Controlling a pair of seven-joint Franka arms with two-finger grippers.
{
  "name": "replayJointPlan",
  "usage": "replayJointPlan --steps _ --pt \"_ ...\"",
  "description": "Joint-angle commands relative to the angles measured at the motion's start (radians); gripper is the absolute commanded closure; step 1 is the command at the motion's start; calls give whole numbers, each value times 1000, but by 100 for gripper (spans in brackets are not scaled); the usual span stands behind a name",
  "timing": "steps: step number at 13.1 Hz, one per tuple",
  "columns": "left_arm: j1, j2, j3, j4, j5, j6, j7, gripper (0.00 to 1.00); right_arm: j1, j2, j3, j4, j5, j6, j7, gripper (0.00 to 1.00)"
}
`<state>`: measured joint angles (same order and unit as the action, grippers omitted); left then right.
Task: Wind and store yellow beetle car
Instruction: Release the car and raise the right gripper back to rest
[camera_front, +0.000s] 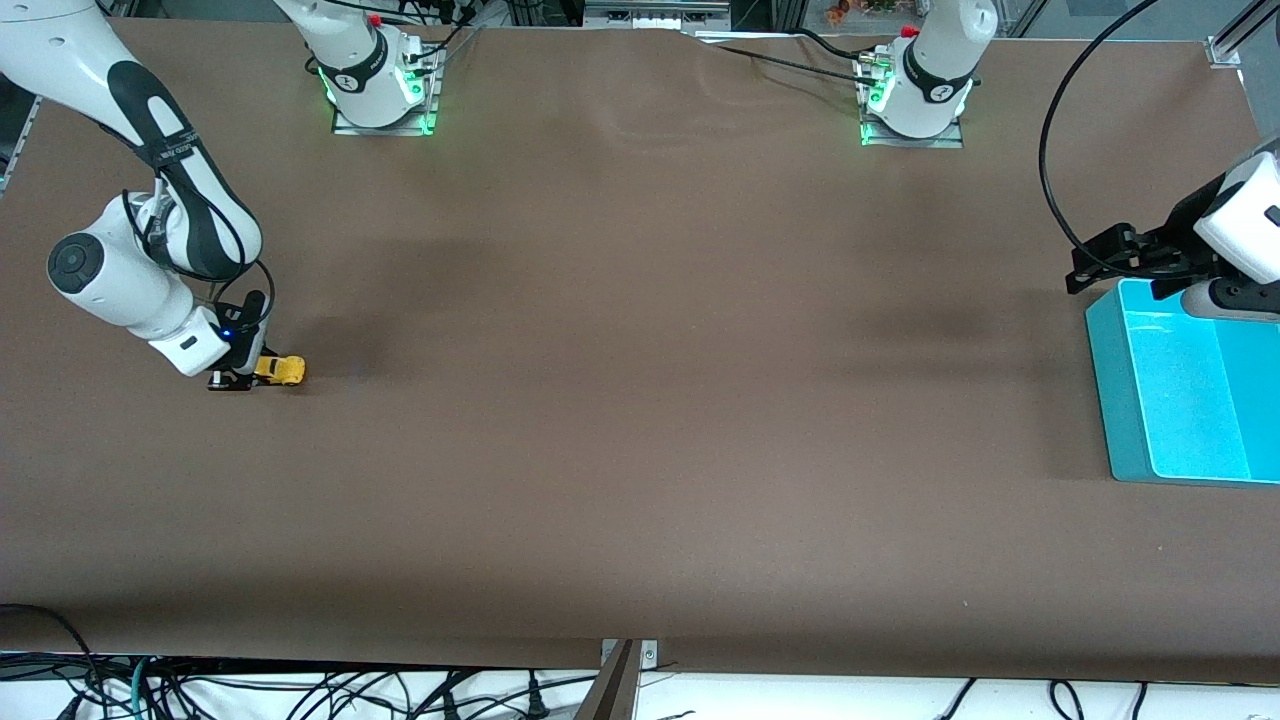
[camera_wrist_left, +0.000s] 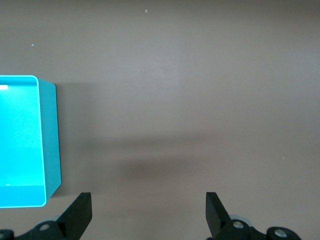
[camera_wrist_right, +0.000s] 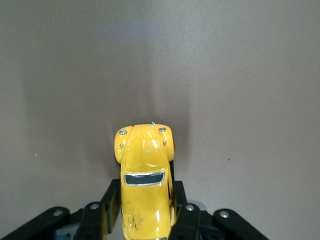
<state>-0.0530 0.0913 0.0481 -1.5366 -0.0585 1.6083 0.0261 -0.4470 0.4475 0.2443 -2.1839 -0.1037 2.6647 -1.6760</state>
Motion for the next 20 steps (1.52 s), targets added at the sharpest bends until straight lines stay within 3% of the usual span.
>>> replayJointPlan --steps 1,2,3,8,15,17,20 --pt "-4 5 1 20 -4 -2 -6 0 -27 2 16 -17 -5 1 -5 21" --pt "-4 5 1 20 -4 -2 -6 0 -27 -3 32 -11 -5 -5 31 7" --pt "-4 5 1 20 -4 -2 -6 0 -27 -16 45 -1 -7 -24 50 0" --pt "-4 5 1 20 -4 -2 -6 0 -27 -97 127 136 -7 -297 156 0" --pt "-4 5 1 20 -4 -2 -6 0 -12 -453 240 297 21 -766 479 0" --pt "-4 5 1 20 -6 -2 -5 0 13 -512 245 375 21 -874 559 0" --pt "-1 5 1 23 -7 -1 -6 0 21 -556 245 450 45 -927 715 0"
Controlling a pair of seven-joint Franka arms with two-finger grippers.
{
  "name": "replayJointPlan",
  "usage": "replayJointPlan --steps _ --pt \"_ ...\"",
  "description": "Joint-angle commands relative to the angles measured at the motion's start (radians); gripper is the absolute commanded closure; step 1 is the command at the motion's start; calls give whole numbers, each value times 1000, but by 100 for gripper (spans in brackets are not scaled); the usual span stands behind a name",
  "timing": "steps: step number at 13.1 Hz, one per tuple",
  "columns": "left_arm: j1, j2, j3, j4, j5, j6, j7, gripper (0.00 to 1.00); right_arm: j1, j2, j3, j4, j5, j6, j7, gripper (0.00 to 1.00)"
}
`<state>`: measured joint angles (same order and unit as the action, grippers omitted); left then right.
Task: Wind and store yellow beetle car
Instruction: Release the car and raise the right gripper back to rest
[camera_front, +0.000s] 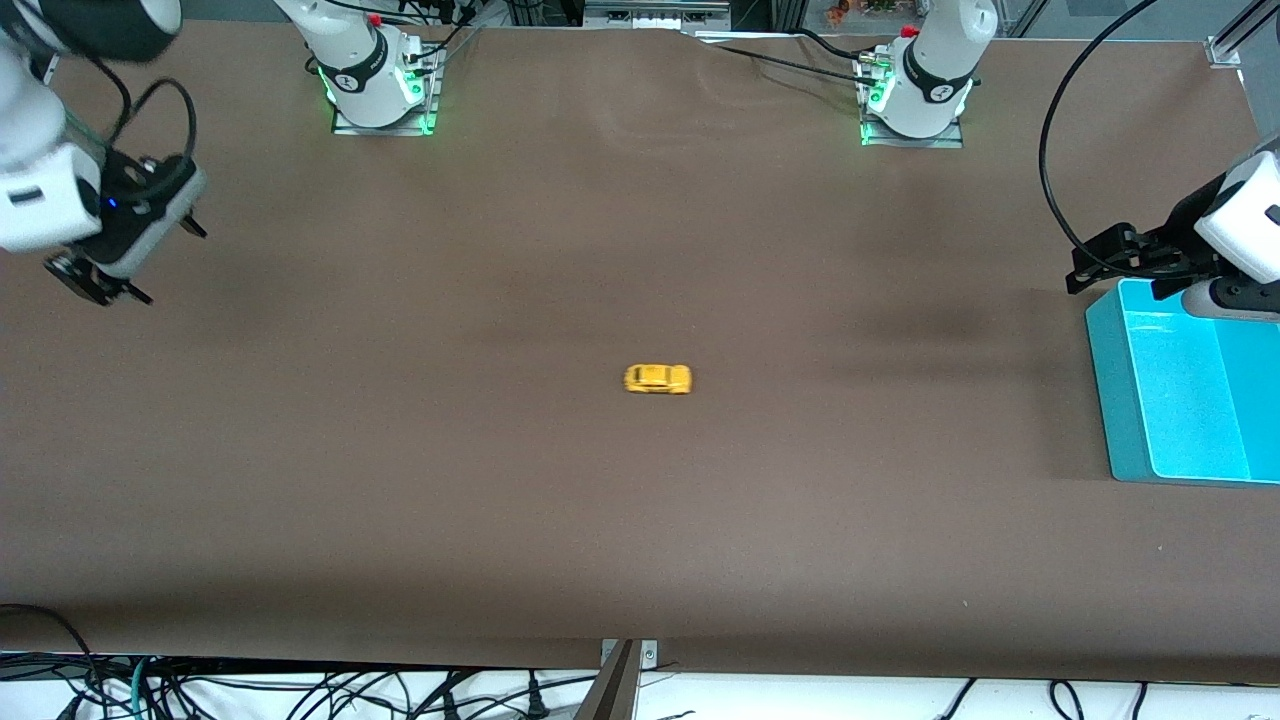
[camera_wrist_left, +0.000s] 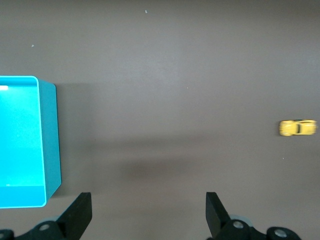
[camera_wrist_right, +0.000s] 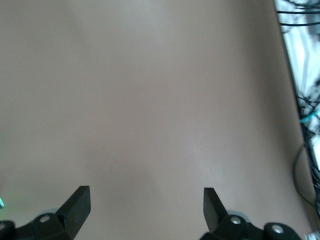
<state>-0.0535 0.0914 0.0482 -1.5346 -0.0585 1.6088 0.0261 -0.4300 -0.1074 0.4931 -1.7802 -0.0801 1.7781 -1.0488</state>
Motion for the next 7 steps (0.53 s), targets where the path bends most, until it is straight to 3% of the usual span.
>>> replayJointPlan --steps 1,4,7 --pt "-2 5 1 21 -9 -1 -6 0 4 -21 -7 59 43 -77 164 0" --pt "1 5 1 21 -18 -1 -20 0 22 -34 -11 103 57 -178 504 0" --pt "18 14 7 22 -58 -1 -9 0 31 -28 -27 105 131 -189 888 0"
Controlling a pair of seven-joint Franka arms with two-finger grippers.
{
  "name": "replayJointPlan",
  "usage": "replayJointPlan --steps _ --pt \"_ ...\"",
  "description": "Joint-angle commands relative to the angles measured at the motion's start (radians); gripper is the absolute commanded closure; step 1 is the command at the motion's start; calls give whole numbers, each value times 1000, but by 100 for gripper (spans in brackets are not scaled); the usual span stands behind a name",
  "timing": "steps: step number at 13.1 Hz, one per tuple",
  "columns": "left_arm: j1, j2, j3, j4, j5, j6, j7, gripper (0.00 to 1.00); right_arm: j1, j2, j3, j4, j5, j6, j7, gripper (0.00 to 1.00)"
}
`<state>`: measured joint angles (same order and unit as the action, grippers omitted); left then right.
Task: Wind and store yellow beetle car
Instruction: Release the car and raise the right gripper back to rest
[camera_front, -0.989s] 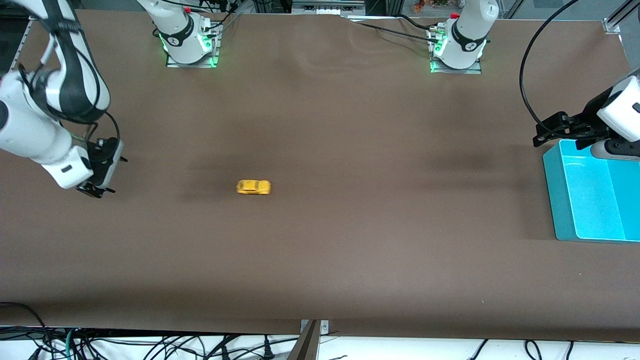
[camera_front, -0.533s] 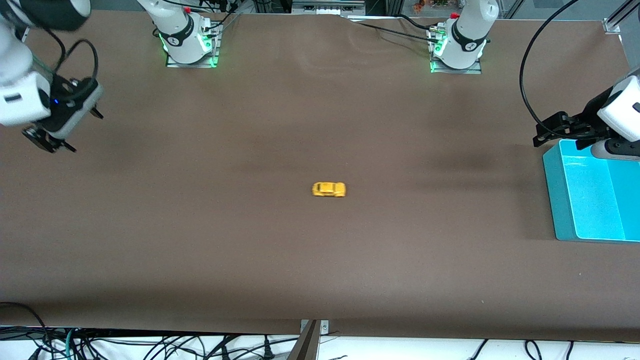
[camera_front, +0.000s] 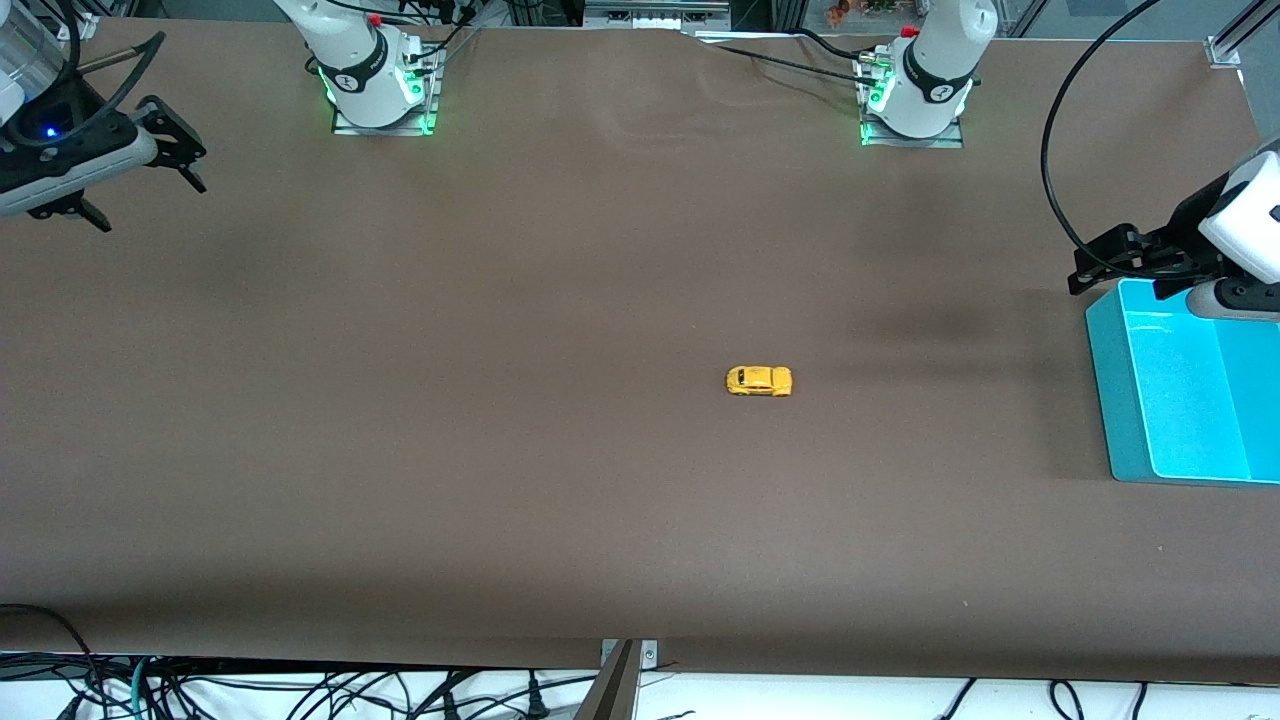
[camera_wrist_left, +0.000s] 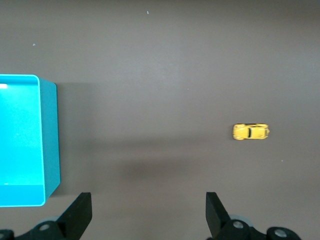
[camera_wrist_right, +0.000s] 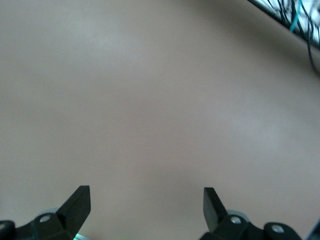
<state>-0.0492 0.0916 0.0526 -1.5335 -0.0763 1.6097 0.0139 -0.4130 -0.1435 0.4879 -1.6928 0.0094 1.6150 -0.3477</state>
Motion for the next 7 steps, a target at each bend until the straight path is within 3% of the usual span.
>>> replayJointPlan --steps 1,5,7 --pt "15 17 3 26 -42 -2 6 0 14 16 -26 15 47 -26 255 0" --pt "3 109 -13 32 -20 -2 20 0 13 39 -58 -2 80 -26 282 0" --pt "5 126 -89 30 -16 13 88 0 13 51 -61 -4 80 -24 308 0"
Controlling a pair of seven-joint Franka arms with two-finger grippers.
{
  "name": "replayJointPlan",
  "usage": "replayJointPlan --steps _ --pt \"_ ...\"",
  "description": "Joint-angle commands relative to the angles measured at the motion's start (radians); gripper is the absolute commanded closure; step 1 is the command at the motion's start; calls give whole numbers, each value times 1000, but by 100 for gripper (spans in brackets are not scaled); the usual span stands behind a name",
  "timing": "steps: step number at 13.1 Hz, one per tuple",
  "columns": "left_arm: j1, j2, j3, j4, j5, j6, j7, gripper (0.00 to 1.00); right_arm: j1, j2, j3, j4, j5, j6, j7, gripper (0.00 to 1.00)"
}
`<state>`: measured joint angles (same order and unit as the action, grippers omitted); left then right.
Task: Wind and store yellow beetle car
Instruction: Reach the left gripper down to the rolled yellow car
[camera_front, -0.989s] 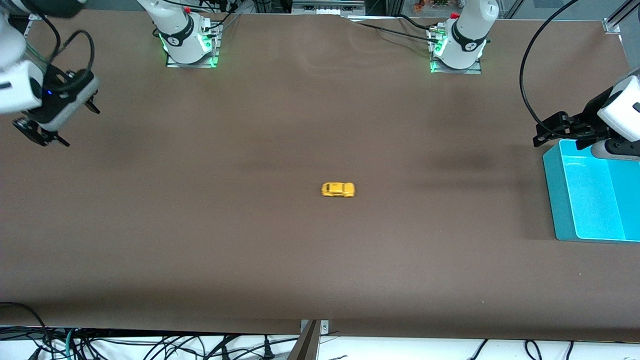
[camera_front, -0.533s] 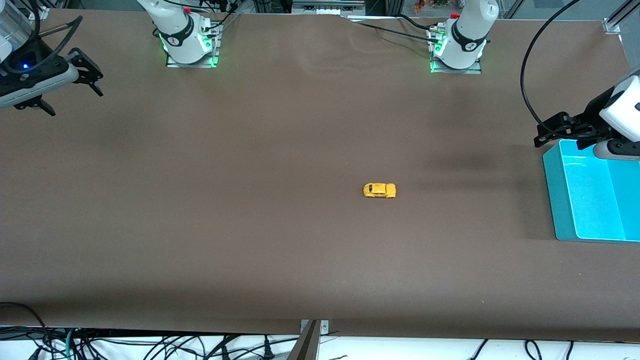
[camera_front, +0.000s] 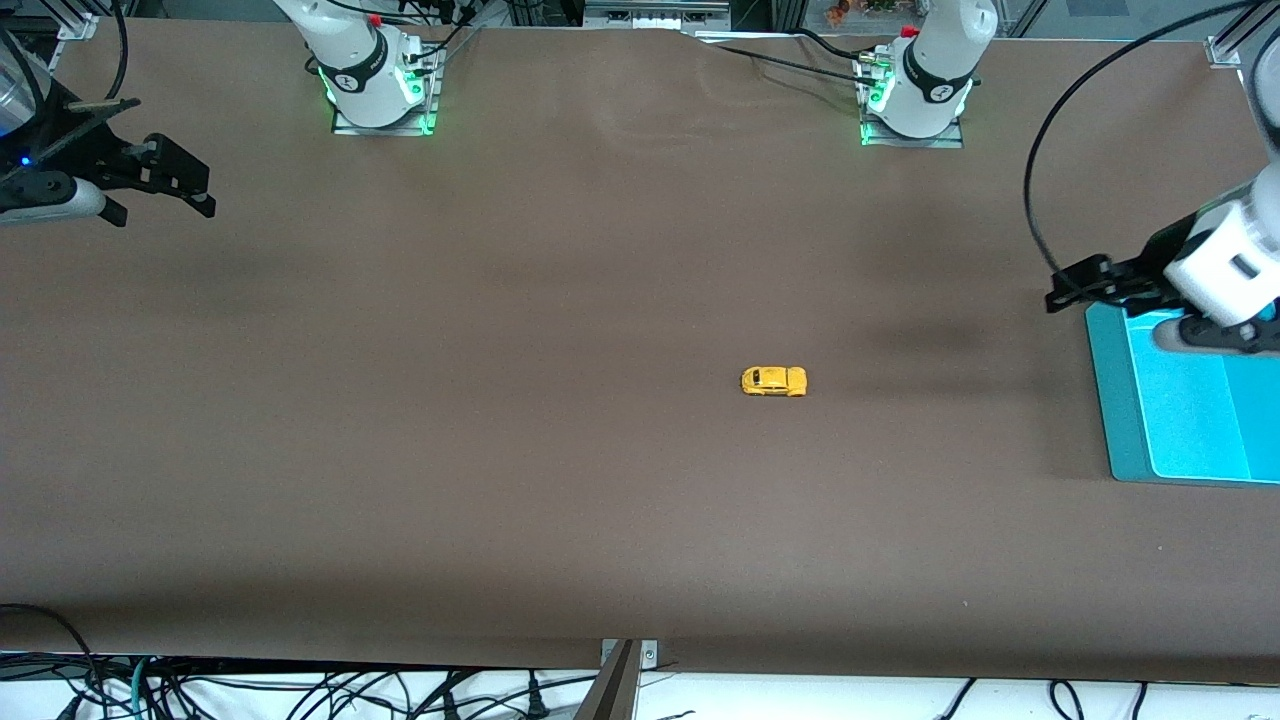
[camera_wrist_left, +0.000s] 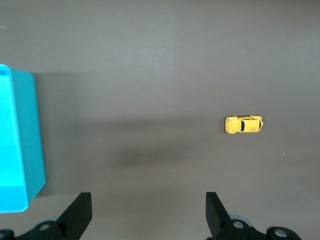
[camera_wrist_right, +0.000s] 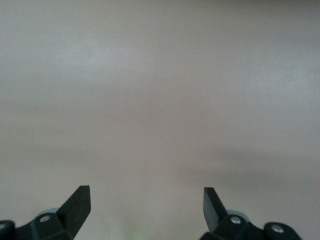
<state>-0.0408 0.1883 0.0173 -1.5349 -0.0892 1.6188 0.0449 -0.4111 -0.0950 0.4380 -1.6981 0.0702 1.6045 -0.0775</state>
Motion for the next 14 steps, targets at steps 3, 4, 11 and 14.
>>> replayJointPlan --steps 3,4,11,14 --pt "-7 86 -161 27 6 88 289 0 11 3 -15 -5 16 -12 41 0" --pt "-8 114 -192 21 6 129 394 0 12 3 -15 -12 16 -8 41 0" --pt "-157 324 -246 13 106 384 884 0 11 26 -15 -15 3 0 27 0" --pt "-194 323 -273 -143 163 568 891 0 11 38 -15 -15 3 2 27 0"
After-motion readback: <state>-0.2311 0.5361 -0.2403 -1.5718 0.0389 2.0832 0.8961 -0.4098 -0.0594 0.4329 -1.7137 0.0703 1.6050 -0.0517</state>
